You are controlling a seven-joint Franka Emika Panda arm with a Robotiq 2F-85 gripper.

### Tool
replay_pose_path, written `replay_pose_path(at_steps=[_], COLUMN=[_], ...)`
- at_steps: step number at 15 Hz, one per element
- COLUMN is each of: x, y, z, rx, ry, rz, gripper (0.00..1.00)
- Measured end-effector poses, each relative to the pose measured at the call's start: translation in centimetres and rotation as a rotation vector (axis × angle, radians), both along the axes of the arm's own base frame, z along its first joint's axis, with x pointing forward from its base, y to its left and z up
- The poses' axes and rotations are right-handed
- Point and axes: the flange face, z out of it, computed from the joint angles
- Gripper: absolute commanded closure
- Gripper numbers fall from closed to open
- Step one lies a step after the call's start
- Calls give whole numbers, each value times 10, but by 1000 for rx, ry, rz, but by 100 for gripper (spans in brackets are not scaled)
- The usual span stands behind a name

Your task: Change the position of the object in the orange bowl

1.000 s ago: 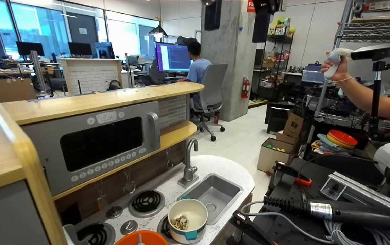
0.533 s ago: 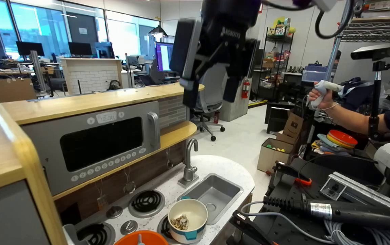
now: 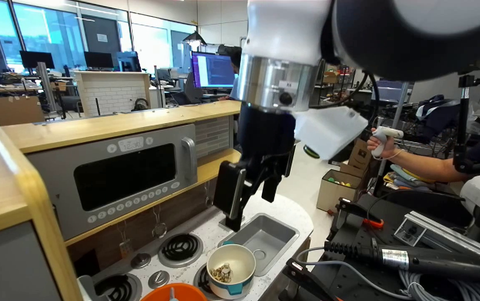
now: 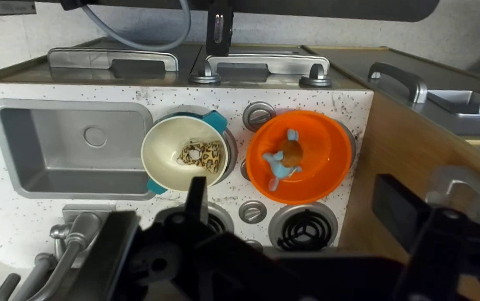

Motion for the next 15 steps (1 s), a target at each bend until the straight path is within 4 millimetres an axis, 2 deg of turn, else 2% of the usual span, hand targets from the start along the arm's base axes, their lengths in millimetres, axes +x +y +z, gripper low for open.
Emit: replay_pose_path(at_steps=[4, 8, 15], x=[12, 33, 67], y=[-3, -2, 46], z=[-48, -88, -149], rx=[-22, -56, -64], ry=[51, 81, 109], rz=[55, 63, 39], gripper=[0, 0, 0])
